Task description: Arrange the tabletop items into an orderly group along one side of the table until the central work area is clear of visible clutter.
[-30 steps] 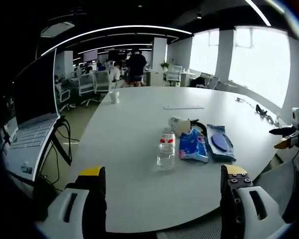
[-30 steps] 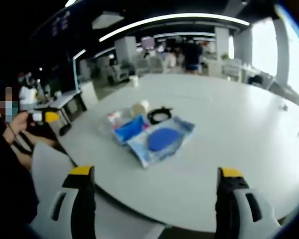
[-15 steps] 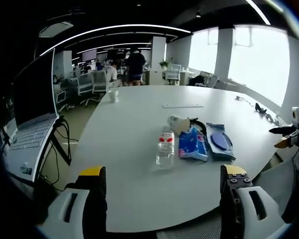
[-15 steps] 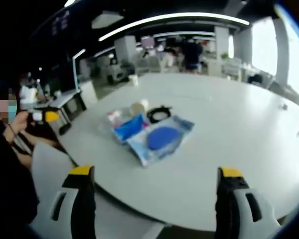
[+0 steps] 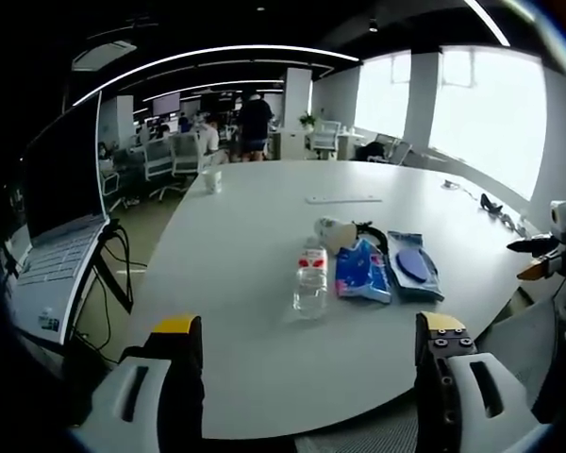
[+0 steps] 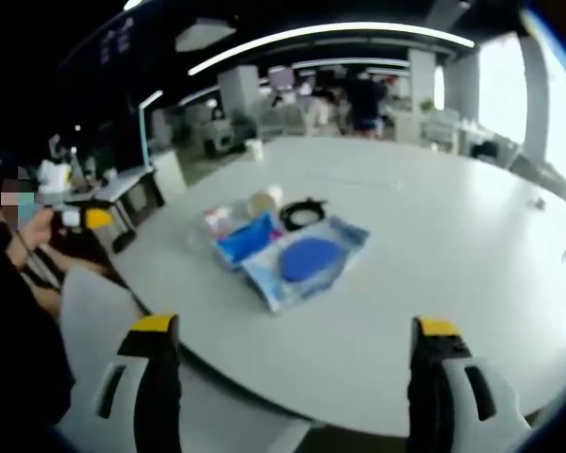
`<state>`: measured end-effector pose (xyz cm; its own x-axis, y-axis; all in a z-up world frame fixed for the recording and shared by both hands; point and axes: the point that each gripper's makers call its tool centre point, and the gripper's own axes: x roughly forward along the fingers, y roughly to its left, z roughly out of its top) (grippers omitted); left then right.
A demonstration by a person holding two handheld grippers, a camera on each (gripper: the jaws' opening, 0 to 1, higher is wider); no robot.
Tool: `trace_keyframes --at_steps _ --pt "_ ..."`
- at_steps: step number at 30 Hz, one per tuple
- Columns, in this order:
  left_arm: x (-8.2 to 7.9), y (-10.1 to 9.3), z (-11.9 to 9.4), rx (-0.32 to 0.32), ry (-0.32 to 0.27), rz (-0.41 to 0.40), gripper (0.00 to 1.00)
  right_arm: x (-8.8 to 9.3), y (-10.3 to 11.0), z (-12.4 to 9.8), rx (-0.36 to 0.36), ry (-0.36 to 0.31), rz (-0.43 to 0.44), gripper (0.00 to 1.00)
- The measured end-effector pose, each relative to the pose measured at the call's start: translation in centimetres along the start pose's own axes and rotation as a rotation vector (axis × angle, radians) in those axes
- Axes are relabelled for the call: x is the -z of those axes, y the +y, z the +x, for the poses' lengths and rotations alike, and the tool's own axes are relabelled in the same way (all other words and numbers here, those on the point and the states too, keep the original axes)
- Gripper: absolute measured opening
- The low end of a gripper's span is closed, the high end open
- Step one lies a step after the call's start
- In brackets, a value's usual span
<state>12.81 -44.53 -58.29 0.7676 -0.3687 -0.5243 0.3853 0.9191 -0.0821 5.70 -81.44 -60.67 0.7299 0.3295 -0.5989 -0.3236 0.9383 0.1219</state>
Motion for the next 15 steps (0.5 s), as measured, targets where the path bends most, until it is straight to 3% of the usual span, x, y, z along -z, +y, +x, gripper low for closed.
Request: trace_keyframes --at_steps 15 --pt "-0.18 -0.27 0.37 0.009 0.005 0.009 0.91 -0.03 0.63 0.53 -0.025 0.003 -0.007 1.0"
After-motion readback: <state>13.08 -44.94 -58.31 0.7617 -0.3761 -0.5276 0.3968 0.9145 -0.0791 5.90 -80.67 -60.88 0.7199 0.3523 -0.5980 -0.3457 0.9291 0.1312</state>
